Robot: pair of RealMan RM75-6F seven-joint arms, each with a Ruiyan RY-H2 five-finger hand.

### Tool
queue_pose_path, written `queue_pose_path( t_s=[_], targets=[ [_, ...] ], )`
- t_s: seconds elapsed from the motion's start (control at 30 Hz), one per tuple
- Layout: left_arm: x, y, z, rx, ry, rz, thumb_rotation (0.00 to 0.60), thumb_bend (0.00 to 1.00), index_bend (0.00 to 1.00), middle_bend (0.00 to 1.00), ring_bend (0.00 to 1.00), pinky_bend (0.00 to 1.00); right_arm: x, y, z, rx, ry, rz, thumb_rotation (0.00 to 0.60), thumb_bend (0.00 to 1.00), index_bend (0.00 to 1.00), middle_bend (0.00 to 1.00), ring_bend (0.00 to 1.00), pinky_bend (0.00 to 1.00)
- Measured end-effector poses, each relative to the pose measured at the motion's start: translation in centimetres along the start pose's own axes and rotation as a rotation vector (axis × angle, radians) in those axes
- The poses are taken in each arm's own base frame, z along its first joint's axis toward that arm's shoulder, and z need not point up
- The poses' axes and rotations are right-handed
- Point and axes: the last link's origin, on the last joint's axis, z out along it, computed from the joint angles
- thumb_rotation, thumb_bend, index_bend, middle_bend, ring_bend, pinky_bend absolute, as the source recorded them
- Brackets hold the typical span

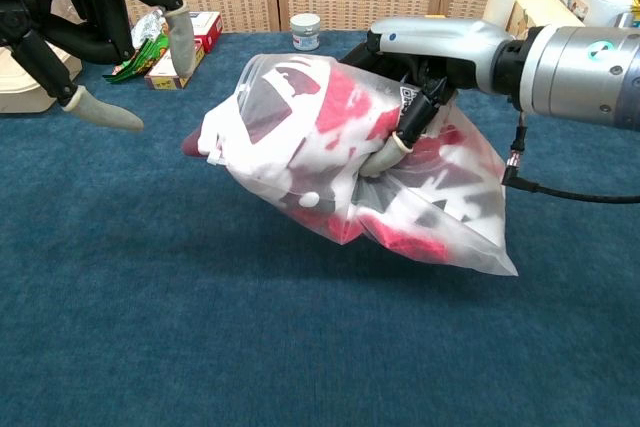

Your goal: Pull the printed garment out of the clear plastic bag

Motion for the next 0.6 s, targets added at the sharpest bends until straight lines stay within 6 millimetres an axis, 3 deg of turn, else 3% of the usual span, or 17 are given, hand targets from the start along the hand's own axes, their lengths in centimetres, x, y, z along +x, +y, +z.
queue_pose_path(
  t_s=[0.6],
  targets=[
    [-1.5, 1.2, 2.2, -0.015, -0.048, -0.107, 0.600, 0.16, 0.44, 1.00, 1.00, 0.91, -0.2, 0.0, -0.1, 0.001, 0.000, 0.009, 0.600, 0.21, 0.92, 0.97, 1.00, 1.00]
  ],
)
